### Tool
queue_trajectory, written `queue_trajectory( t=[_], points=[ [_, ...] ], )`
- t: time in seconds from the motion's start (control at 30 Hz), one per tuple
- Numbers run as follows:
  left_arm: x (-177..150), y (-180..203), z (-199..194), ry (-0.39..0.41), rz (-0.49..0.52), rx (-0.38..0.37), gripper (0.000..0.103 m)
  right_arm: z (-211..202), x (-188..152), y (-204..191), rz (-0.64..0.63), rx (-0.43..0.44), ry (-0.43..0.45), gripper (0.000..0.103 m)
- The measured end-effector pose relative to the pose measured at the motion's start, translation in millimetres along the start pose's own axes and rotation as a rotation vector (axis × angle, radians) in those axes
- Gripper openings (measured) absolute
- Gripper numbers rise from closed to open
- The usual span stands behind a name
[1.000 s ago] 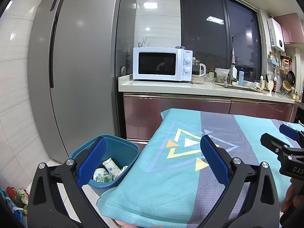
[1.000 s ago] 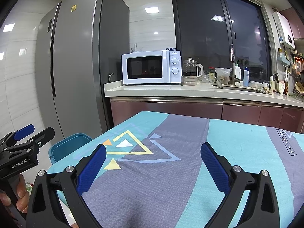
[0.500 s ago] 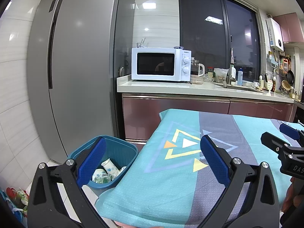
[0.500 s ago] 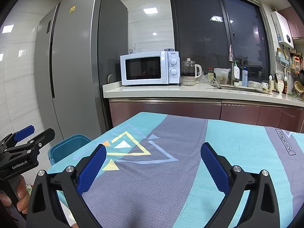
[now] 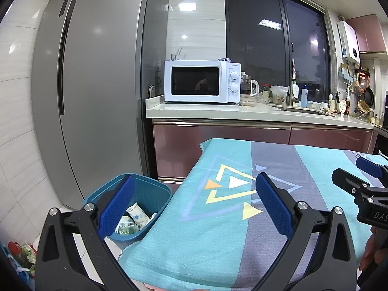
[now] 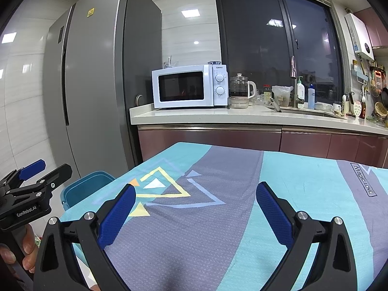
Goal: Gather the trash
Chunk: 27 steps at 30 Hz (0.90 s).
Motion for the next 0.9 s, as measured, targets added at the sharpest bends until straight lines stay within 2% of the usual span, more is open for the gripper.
queue_trajectory(
  t=[0.63, 0.8, 0.9],
  points=[
    [-2, 7, 11, -0.018, 0.017, -0.012, 0.097, 3, -4, 10, 0.024, -0.002, -0.008, 0.096],
    [-6, 16, 26, -0.077, 0.021, -0.05, 0.097, 6, -7, 20, 0.033, -0.014, -0.024, 0.096],
    [-8, 27, 48, -0.162, 0.021, -0.106, 0.097, 9, -12, 36, 0.046, -0.043, -0.056, 0.096]
  ],
)
Point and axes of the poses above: each gripper's, at about its wrist camera, not at the fingertips, and z roughly the way its jaws point, y to its right, x to its top, the point moved 3 cm from there along z, roughly the way its jaws point, and after that the axes turned 1 degree about -x, right-handed, at the moved point
